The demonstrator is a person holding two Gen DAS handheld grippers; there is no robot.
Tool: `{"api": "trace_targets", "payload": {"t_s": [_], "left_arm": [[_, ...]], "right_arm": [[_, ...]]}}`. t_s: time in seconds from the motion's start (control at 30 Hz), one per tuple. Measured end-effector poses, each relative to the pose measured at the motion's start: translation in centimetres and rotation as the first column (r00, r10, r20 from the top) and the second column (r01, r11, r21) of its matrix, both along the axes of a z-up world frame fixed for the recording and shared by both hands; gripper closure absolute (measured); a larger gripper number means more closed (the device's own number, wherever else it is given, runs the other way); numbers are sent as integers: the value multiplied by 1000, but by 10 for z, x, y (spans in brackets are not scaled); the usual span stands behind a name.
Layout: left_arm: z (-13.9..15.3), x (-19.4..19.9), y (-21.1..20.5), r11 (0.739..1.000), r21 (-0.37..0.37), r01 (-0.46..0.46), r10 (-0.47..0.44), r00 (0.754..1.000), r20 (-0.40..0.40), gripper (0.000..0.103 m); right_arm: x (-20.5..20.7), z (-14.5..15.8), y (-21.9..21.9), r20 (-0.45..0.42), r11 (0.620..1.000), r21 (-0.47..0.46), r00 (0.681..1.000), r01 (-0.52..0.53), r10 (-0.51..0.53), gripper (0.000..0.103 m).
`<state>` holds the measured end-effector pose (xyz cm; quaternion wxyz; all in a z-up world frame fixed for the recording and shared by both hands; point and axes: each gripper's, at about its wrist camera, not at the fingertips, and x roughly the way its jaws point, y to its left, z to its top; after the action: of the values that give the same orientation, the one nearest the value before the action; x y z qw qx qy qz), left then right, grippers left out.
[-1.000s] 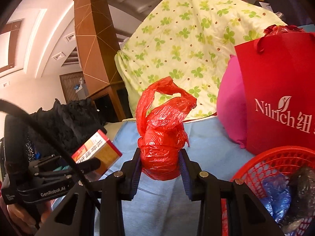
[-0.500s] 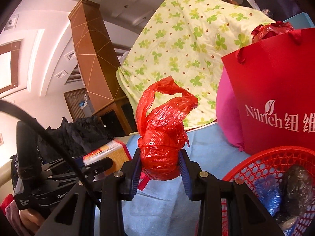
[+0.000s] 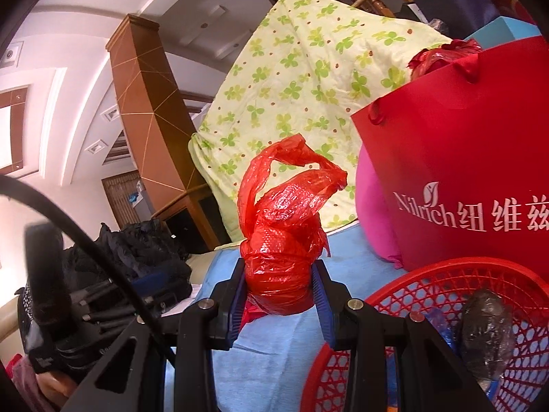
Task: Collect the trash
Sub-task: 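Lower the red plastic bag into the red basket and open right tool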
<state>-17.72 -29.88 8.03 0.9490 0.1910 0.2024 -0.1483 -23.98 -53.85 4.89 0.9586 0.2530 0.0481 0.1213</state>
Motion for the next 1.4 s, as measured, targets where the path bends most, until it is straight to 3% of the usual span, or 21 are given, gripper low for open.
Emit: {"api": "trace_targets", "payload": {"t_s": [0.1, 0.33, 0.53, 0.7, 0.83, 1.03, 1.4], "left_arm": [[-13, 18, 23, 998, -40, -44, 40, 994, -99, 55], [-32, 27, 64, 994, -23, -111, 107, 986, -124, 55], [-58, 25, 100, 993, -14, -118, 113, 973, -202, 55], [-61, 28, 112, 988, -20, -155, 147, 966, -215, 55], [-55, 25, 119, 987, -29, -155, 148, 972, -182, 55], [-58, 29, 132, 984, -33, -174, 166, 970, -180, 55], [-85, 58, 172, 965, -69, -252, 229, 944, -236, 55]], "right_arm": [[2, 1, -2, 3, 999, 33, 1000, -4, 4, 64], [10, 7, 12, 14, 999, 23, 999, -29, 29, 64], [14, 4, 12, -3, 1000, 8, 1000, -24, 24, 64], [14, 5, 13, 6, 1000, 21, 1000, -21, 21, 64], [12, 6, 11, 22, 999, 34, 1000, -1, 0, 64], [9, 1, 0, -6, 998, 56, 1000, 27, -26, 64], [-54, -28, -33, -50, 965, 183, 982, 190, -183, 63]]}}
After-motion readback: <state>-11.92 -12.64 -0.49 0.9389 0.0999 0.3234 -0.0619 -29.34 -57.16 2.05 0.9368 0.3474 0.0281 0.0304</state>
